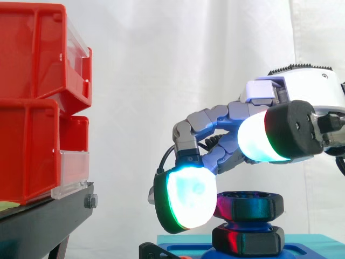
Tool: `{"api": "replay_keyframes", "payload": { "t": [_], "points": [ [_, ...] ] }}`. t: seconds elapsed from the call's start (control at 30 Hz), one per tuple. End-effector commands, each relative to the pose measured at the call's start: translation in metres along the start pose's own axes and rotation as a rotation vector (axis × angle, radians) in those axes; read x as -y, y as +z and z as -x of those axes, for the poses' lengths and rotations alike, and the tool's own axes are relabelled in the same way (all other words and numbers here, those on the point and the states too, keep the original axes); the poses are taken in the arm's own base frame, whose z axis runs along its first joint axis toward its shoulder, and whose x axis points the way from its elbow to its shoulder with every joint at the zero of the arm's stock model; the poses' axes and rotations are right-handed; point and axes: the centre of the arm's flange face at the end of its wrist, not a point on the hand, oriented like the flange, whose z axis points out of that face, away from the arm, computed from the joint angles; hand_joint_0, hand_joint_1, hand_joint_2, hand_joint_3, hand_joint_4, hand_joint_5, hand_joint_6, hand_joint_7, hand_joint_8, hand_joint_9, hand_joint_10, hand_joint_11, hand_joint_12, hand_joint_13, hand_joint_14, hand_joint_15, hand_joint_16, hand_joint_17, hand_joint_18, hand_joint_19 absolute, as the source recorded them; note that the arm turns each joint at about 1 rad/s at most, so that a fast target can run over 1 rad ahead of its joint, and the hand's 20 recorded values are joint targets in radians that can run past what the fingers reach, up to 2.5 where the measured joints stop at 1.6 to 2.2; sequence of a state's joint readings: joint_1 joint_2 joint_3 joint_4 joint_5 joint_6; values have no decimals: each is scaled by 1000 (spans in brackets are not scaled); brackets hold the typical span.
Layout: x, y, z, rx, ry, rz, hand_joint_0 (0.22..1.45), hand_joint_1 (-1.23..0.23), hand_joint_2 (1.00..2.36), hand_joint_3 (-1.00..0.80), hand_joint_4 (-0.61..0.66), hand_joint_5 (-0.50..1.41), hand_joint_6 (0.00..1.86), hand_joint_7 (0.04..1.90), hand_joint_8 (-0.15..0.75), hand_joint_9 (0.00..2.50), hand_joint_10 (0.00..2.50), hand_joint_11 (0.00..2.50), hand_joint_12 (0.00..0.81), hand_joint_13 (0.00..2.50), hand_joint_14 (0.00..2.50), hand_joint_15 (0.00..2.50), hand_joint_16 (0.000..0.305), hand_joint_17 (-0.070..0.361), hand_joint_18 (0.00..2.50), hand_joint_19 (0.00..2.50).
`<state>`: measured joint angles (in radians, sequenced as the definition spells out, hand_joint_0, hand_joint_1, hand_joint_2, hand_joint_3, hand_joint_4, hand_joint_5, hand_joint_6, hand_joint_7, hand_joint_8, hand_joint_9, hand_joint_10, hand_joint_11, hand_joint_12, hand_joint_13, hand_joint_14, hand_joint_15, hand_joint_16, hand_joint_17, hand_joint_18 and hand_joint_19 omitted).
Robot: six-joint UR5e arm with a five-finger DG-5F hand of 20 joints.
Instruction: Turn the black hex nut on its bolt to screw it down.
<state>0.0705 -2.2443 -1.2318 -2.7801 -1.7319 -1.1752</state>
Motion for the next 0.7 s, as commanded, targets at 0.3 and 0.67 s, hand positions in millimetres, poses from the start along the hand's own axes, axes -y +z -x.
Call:
{"api": "replay_keyframes", "payload": {
  "t": [0.3, 0.67],
  "points": [
    [9, -4, 3, -2, -75, -1, 444, -241, 1000, -500, 176, -63, 566, 1346, 255, 586, 0, 27, 362, 405, 0, 0, 59, 132, 374, 254],
    [29, -12, 12, 4, -119, -15, 443, -222, 1000, -500, 196, -73, 626, 1274, 256, 589, 0, 30, 363, 410, 0, 0, 59, 133, 383, 261]
  ]
}}
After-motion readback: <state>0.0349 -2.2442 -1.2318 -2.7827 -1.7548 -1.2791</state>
